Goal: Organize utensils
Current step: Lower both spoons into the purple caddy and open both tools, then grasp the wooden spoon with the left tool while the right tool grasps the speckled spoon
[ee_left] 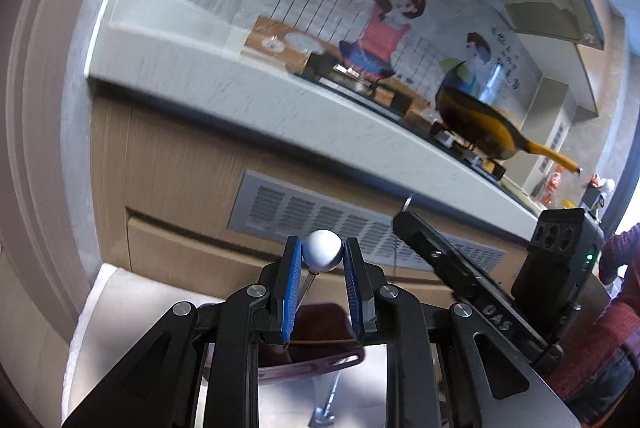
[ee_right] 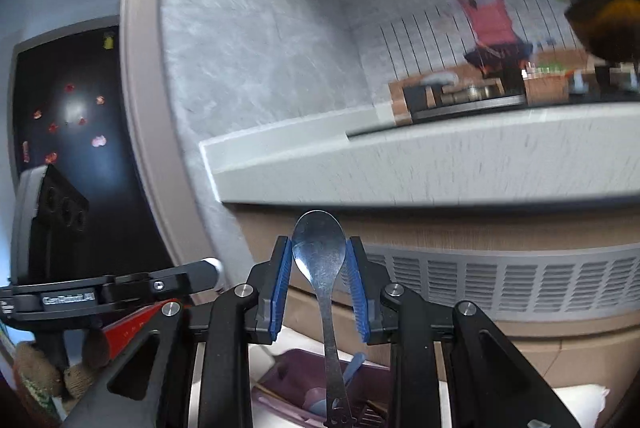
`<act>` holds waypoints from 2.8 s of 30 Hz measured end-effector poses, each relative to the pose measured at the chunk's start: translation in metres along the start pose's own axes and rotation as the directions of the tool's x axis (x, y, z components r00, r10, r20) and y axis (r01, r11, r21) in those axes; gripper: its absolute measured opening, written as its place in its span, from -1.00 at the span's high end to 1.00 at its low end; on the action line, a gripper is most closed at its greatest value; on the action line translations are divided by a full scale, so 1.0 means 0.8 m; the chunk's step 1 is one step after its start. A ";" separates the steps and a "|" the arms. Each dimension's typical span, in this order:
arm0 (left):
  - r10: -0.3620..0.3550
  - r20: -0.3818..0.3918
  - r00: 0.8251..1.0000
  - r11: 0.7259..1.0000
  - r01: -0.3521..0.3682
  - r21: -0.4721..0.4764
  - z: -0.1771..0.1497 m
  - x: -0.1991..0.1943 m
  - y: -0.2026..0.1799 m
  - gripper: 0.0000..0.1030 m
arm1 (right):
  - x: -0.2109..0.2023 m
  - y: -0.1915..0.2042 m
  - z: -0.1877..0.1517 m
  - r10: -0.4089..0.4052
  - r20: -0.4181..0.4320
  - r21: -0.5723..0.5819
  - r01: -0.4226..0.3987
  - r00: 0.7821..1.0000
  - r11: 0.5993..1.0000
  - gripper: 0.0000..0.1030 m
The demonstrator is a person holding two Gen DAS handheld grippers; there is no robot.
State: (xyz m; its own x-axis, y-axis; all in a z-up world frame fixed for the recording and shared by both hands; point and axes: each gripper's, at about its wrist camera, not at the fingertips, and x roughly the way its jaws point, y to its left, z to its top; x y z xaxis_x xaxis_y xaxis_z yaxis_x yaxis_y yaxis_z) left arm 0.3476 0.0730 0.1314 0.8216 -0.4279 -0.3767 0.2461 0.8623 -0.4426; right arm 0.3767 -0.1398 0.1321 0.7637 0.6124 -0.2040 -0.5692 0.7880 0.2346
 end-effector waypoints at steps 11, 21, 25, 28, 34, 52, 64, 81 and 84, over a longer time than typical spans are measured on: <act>0.048 -0.078 0.996 0.998 -0.051 -0.043 -0.028 0.042 0.031 0.41 | 0.052 -0.007 -0.049 -0.119 -0.099 -0.082 0.111 0.988 0.990 0.47; 0.078 -0.042 0.996 0.996 -0.079 -0.041 -0.054 -0.018 0.009 -0.07 | -0.039 0.006 -0.039 -0.143 -0.199 -0.170 0.110 0.969 0.979 0.45; 0.118 -0.100 0.988 0.993 -0.118 0.002 -0.090 -0.030 0.001 -0.07 | -0.078 0.019 -0.073 -0.149 -0.275 -0.271 0.073 0.950 0.960 0.45; 0.150 -0.171 0.974 0.988 -0.152 0.004 -0.131 -0.032 0.010 -0.07 | -0.082 0.019 -0.120 -0.148 -0.386 -0.298 0.028 0.911 0.954 0.44; 0.213 -0.288 0.934 0.972 -0.233 -0.036 -0.198 -0.038 0.044 -0.07 | -0.069 0.010 -0.217 -0.077 -0.598 -0.163 -0.028 0.798 0.986 0.44; 0.213 -0.495 0.842 0.960 -0.275 -0.054 -0.292 -0.042 0.063 -0.07 | -0.030 0.064 -0.296 -0.213 -0.677 -0.295 0.006 0.705 0.956 0.80; 0.188 -0.605 0.773 0.969 -0.248 -0.016 -0.298 0.049 0.004 -0.07 | -0.100 -0.005 -0.238 -0.246 -0.591 -0.199 0.157 0.769 0.967 0.79; 0.349 -0.606 0.715 0.937 -0.261 0.232 -0.293 0.019 0.029 -0.06 | -0.097 -0.027 -0.228 -0.228 -0.566 -0.110 0.202 0.793 0.973 0.79; 0.324 -0.620 0.715 0.945 -0.278 0.174 -0.282 0.036 0.030 -0.06 | -0.093 -0.022 -0.229 -0.225 -0.564 -0.121 0.190 0.794 0.974 0.79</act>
State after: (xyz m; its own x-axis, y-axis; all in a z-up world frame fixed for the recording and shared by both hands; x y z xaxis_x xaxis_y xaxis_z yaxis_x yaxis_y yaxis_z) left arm 0.2609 0.0205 -0.0735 0.3485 -0.1940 -0.9170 0.0939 0.9807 -0.1718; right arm 0.2741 -0.1874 -0.0309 0.5629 0.3447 -0.7512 -0.4461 0.8918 0.0749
